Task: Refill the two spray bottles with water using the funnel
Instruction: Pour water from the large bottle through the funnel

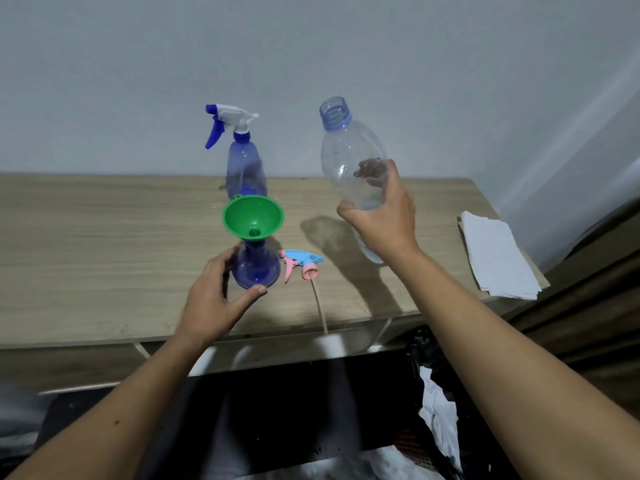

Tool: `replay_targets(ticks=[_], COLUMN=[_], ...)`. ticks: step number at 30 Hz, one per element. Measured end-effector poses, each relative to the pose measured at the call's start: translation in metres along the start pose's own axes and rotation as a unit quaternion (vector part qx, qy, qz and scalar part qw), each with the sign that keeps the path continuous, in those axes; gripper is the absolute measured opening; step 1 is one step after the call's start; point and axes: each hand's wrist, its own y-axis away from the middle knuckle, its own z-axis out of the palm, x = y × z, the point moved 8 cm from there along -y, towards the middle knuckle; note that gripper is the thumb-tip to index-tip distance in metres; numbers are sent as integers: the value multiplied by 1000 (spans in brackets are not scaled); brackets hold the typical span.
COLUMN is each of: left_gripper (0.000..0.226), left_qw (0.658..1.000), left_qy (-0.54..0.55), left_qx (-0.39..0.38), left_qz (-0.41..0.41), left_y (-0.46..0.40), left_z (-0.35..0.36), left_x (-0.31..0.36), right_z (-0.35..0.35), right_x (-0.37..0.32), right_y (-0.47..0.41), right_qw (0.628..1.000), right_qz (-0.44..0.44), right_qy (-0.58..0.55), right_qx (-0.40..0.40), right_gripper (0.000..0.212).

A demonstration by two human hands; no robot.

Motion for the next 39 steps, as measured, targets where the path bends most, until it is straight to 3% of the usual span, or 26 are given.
replay_targets(ticks=[11,17,24,39], left_gripper=[87,87,87,86], left_qw=[1000,1000,1000,1000], left_qy=[-4,-17,-7,-18], left_qx=[6,6,9,5], left_qz=[5,2,0,1], left_y=[-1,-1,-1,-1], left_z=[3,3,4,4], left_x=[1,0,0,1], right_z=[22,24,26,26], right_x=[-18,-30,-32,-30], right_y=[3,6,-1,-3], right_qw=[962,940,923,898], right_qz=[-142,-194,-199,-219], right_qy=[196,250,302,365], right_qx=[-124,-127,-128,-112], right_gripper=[57,52,60,55])
